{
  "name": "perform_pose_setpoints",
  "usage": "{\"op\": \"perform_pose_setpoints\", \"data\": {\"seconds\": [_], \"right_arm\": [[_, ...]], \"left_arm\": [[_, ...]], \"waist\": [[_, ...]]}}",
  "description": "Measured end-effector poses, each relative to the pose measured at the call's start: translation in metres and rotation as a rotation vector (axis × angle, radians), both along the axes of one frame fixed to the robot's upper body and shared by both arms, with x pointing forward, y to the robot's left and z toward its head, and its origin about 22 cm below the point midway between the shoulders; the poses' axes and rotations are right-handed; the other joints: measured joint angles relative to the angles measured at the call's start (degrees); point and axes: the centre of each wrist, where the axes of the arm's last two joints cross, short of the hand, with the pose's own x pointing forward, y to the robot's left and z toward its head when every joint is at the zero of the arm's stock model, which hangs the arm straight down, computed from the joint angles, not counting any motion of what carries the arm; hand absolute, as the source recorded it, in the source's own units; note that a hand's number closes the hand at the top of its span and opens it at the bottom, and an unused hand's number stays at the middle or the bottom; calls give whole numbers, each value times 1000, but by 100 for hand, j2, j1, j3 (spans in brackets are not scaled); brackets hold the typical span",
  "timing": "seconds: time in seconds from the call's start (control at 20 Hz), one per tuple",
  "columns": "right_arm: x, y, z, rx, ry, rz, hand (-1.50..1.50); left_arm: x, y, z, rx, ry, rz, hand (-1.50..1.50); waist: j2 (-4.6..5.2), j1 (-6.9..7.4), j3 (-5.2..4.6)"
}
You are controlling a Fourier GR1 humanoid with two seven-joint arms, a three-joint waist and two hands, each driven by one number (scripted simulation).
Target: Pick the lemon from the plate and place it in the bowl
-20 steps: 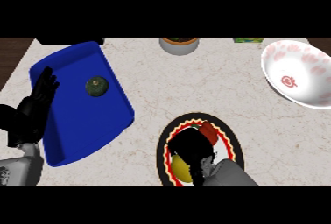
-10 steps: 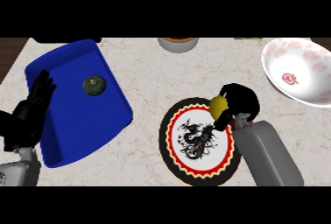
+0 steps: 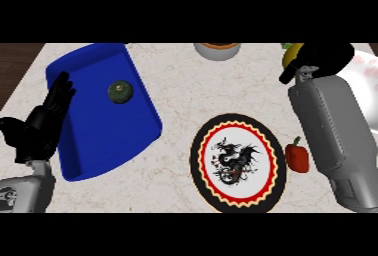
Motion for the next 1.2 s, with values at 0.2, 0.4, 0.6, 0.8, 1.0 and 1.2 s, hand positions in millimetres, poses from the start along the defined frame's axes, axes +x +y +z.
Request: {"op": "perform_pose_setpoints", "data": {"seconds": [0.2,0.4,0.6,0.8,1.0,1.2], "right_arm": [[15,-1,42,-94,-145,-83,150],[26,-4,66,-137,-221,-138,150],[34,-16,77,-134,-256,-181,150],[37,-40,76,-84,-301,-212,150],[37,-76,59,-42,-342,-244,150],[34,-111,35,-8,-369,-279,150]], "left_arm": [[1,-2,1,-1,5,-4,0],[3,-1,0,0,9,6,0],[1,2,-4,-3,14,18,0],[0,7,-5,-8,17,26,0],[-2,9,-5,-5,13,30,0],[-6,13,-4,-3,19,36,0]], "waist": [[-9,39,2],[-28,-26,4],[-41,-78,7],[-53,-142,11],[-60,-170,14],[-62,-180,18]]}}
